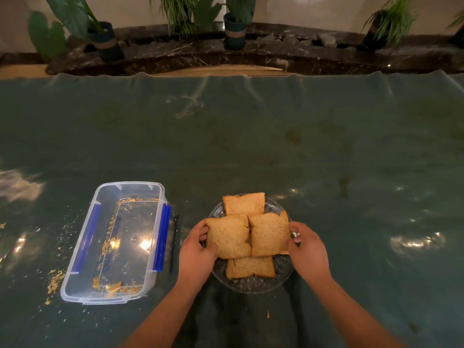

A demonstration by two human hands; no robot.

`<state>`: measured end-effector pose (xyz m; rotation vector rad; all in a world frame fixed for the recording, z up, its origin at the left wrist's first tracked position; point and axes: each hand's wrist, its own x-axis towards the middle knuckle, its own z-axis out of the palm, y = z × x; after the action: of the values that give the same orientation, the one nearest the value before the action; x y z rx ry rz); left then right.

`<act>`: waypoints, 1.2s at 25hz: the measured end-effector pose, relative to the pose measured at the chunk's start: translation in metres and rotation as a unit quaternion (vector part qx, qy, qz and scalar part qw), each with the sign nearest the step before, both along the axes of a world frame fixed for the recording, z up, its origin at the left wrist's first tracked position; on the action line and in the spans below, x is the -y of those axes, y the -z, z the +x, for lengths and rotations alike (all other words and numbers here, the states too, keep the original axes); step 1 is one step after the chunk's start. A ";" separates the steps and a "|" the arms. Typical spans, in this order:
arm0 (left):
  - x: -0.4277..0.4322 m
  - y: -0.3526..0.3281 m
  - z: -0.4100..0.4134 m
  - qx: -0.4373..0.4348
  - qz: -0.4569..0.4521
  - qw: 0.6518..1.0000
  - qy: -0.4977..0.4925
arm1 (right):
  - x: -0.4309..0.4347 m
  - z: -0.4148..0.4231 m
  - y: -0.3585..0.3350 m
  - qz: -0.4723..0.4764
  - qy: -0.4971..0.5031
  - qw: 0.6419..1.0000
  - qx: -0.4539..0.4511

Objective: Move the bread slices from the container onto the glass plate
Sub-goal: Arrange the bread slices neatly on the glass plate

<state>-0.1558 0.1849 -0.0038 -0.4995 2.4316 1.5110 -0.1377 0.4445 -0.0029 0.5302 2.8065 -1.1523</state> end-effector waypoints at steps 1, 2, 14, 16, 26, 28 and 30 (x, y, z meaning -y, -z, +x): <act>0.001 0.001 0.000 0.003 0.001 1.000 0.001 | -0.001 -0.001 0.000 0.000 -0.002 1.000 0.003; 0.002 0.003 -0.001 0.006 0.003 1.000 -0.002 | -0.002 -0.001 0.001 0.002 -0.007 1.000 0.003; 0.004 0.002 -0.004 0.015 0.010 1.000 -0.013 | -0.006 -0.019 -0.003 -0.008 -0.014 1.000 0.010; 0.009 0.002 0.000 0.016 0.010 0.999 -0.030 | -0.007 -0.008 -0.005 -0.017 0.005 1.000 -0.012; 0.000 -0.007 0.018 0.011 -0.002 1.000 -0.021 | 0.009 0.050 0.005 0.048 -0.001 0.998 -0.033; 0.001 -0.007 0.018 0.018 0.008 1.000 -0.016 | 0.009 0.046 0.006 0.043 0.000 0.999 -0.016; 0.005 -0.006 0.017 0.029 0.021 0.999 -0.021 | 0.008 0.042 0.007 0.029 -0.005 1.000 -0.002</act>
<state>-0.1386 0.1803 0.0021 -0.5813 2.3543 1.5382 -0.0955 0.4369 -0.0101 0.5187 2.8503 -1.0745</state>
